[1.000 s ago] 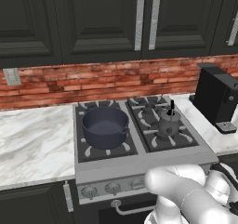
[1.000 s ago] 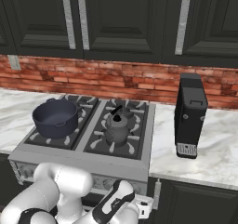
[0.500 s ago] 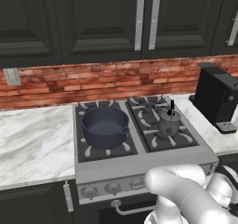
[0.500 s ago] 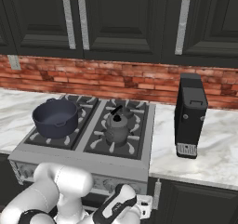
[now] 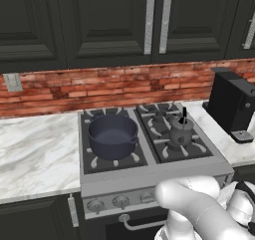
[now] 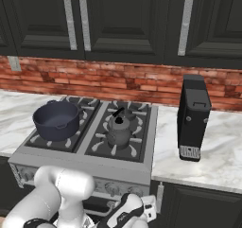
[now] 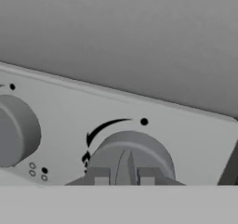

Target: Pick the kettle from the counter and place it on a stove burner. Then turn the burner on.

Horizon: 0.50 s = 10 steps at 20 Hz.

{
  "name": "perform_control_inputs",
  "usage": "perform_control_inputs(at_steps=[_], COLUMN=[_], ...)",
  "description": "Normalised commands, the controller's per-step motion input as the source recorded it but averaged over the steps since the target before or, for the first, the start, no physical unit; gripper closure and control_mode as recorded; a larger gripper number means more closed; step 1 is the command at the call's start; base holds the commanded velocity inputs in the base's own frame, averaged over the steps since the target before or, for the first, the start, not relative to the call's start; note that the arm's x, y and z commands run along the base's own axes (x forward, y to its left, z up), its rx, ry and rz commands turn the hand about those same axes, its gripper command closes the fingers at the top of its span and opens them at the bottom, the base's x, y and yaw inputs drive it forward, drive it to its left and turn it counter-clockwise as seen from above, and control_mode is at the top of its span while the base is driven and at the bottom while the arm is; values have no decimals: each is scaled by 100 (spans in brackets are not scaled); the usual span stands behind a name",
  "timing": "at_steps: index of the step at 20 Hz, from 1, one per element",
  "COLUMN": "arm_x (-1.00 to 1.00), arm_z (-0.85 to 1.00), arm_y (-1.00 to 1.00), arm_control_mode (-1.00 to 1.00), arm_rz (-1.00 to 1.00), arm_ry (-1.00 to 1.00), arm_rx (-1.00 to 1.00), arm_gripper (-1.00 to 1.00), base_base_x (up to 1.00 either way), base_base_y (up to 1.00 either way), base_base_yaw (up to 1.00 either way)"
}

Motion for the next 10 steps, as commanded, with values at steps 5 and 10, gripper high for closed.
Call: perform_control_inputs(at_steps=[5,10], arm_x=[3,28], arm_z=[-64,-100], arm_y=[29,37], arm_control_mode=[-100,-100], arm_rz=[28,29], arm_ry=[-3,0], arm_rx=[-37,-50], arm_gripper=[100,100], base_base_x=[0,0], base_base_y=[0,0], base_base_yaw=[0,0])
